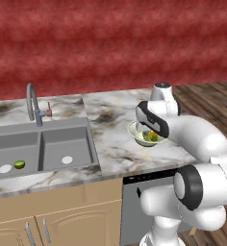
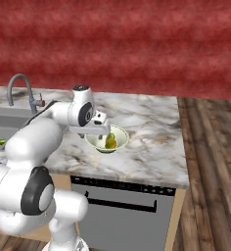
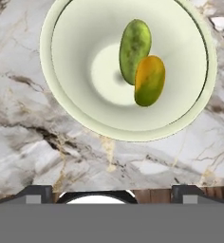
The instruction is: Pick the mangos from the cabinet and place them in one bowl. Pick the kiwi from the sink and place it in the other bowl.
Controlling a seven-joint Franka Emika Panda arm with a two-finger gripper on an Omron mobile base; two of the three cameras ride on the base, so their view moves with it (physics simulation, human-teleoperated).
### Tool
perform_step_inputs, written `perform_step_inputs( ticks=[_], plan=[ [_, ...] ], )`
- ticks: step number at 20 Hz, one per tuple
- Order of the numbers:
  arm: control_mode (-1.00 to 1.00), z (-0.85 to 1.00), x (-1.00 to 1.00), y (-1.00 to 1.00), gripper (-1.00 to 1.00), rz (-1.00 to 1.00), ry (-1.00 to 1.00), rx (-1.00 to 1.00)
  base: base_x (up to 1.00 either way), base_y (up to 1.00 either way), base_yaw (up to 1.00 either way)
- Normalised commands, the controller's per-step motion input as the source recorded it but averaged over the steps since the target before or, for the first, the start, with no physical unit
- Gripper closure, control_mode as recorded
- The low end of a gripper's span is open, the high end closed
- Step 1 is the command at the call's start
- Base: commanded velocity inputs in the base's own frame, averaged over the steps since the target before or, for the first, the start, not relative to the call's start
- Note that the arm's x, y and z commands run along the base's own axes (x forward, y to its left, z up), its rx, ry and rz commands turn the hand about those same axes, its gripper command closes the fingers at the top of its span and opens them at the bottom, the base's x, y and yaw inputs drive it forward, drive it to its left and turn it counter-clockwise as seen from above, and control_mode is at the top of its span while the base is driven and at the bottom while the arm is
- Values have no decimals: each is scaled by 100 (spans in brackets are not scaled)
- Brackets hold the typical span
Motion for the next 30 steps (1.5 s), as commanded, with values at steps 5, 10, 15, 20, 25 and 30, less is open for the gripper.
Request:
perform_step_inputs(
  ticks=[5,10,15,20,25,30],
  plan=[
    [-100,-30,-19,8,-100,-1,0,0,0,0,0],
    [-100,-22,18,0,-100,0,1,0,0,0,0],
    [-100,-3,8,0,-100,-3,3,0,0,0,0],
    [-100,0,0,0,-100,0,0,0,0,0,0],
    [-100,0,0,3,-100,0,0,0,0,0,0],
    [100,0,0,0,-100,0,0,0,-2,41,1]
  ],
)
